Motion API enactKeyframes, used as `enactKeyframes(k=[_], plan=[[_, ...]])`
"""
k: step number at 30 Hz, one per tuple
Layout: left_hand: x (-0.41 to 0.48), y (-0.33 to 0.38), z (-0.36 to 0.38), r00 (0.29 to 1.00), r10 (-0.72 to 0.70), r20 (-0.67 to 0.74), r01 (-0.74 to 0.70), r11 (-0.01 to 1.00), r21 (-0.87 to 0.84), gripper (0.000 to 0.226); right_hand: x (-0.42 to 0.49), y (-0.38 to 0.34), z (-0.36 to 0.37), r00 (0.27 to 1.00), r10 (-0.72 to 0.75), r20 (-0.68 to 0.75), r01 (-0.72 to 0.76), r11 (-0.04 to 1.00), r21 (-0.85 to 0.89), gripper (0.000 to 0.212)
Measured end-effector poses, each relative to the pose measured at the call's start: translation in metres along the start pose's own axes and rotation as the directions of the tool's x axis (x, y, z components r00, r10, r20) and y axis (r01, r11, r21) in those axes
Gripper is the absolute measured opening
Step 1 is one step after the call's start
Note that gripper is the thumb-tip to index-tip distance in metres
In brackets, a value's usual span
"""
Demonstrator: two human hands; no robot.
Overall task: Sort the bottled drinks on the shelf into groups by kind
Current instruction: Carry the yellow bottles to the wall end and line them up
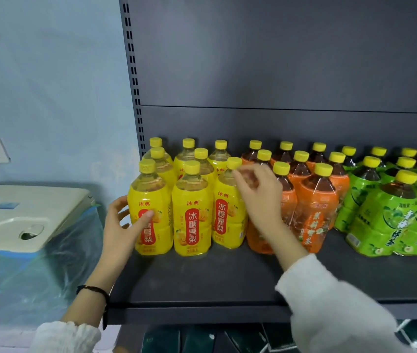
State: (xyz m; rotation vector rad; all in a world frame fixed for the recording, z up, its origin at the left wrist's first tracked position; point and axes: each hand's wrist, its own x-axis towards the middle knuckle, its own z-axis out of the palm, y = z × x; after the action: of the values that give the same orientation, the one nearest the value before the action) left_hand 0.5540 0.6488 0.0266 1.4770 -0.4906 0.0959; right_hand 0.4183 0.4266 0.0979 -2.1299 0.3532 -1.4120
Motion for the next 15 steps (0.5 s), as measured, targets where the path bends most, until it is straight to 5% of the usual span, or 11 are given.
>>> enactKeyframes(k=[3, 5, 9, 11, 15], plan=[[0.011, 0.006, 0.001, 1.000, 0.000, 0.010, 0.001, 0.999, -0.036, 0.069, 0.058, -0.018, 0.014, 0.991, -0.085, 0.101, 0.083, 0.996, 0.030, 0.020], [0.018, 0.005, 0.003, 0.998, -0.017, 0.056, 0.019, 0.999, -0.050, 0.076, 0.082, -0.026, 0.032, 0.952, -0.030, 0.306, 0.018, 0.999, 0.040, 0.032], [0.023, 0.001, 0.001, 0.989, -0.062, 0.137, 0.079, 0.989, -0.122, 0.087, 0.113, -0.024, 0.066, 0.710, 0.128, 0.693, 0.140, 0.938, -0.316, 0.059], [0.024, 0.000, 0.001, 0.988, -0.058, 0.143, 0.076, 0.989, -0.124, 0.095, 0.121, -0.024, 0.073, 0.641, 0.128, 0.756, 0.251, 0.897, -0.365, 0.052], [0.025, -0.004, 0.002, 0.989, -0.066, 0.134, 0.084, 0.988, -0.131, 0.100, 0.127, -0.021, 0.077, 0.658, 0.091, 0.748, 0.195, 0.939, -0.285, 0.040]])
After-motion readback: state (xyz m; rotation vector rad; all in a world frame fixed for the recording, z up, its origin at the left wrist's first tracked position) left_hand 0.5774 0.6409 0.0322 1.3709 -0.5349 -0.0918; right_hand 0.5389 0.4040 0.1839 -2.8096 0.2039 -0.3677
